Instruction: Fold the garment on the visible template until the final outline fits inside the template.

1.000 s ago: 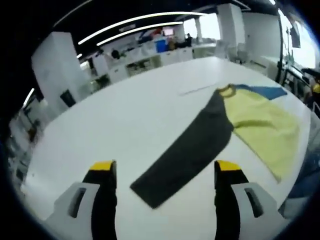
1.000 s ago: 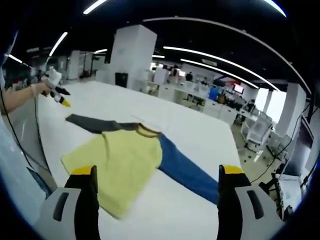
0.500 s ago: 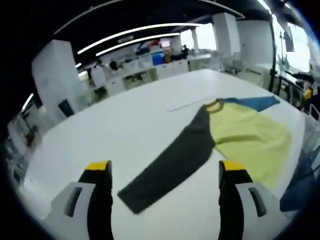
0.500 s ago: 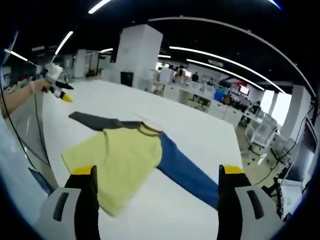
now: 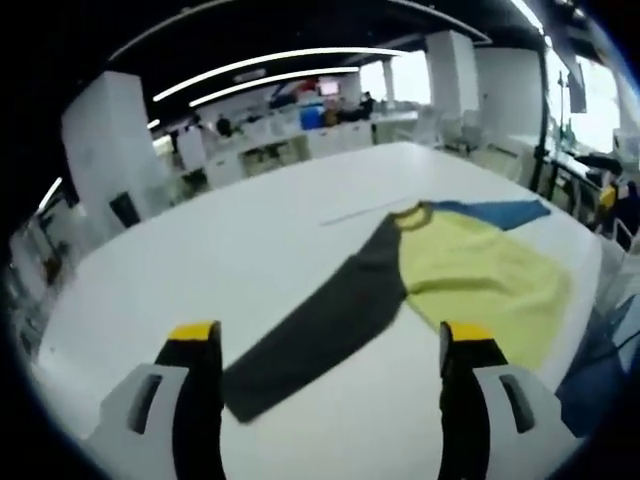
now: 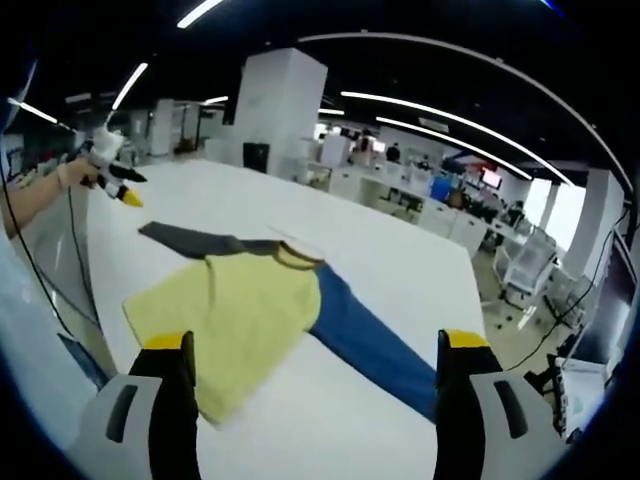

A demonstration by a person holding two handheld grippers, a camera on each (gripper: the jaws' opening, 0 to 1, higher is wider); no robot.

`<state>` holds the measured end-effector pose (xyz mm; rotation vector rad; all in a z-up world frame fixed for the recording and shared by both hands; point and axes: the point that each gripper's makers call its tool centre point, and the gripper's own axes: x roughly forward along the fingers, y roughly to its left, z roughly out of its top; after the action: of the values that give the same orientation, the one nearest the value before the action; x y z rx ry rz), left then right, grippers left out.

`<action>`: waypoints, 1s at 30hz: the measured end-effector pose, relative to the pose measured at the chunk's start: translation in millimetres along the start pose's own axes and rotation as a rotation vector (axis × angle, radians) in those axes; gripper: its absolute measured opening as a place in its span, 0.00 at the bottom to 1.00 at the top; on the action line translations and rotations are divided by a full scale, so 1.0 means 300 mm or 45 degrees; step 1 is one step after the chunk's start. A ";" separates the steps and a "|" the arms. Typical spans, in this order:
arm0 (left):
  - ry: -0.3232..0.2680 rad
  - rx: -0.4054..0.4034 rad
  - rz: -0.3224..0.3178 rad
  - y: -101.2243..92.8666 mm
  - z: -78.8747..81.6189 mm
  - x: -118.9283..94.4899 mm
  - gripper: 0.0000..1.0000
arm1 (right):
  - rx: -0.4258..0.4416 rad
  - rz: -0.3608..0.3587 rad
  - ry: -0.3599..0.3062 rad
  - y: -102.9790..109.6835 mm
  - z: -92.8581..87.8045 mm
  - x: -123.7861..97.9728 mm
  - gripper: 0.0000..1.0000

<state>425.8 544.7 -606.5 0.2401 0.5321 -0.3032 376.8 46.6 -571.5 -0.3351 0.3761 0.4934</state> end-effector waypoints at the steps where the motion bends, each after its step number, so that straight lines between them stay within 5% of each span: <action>1: -0.003 -0.002 0.001 -0.006 0.004 -0.001 0.87 | 0.002 -0.001 -0.004 0.000 0.002 0.000 1.00; 18: -0.073 0.067 -0.070 -0.155 0.077 -0.042 0.90 | 0.046 -0.021 -0.031 0.023 0.001 0.021 1.00; 30: -0.084 0.020 -0.149 -0.323 0.058 -0.067 0.92 | 0.070 -0.050 -0.009 0.021 -0.062 0.003 1.00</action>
<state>384.0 454.1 -595.2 0.2137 0.4799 -0.4280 369.4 45.0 -589.7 -0.2871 0.3751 0.4448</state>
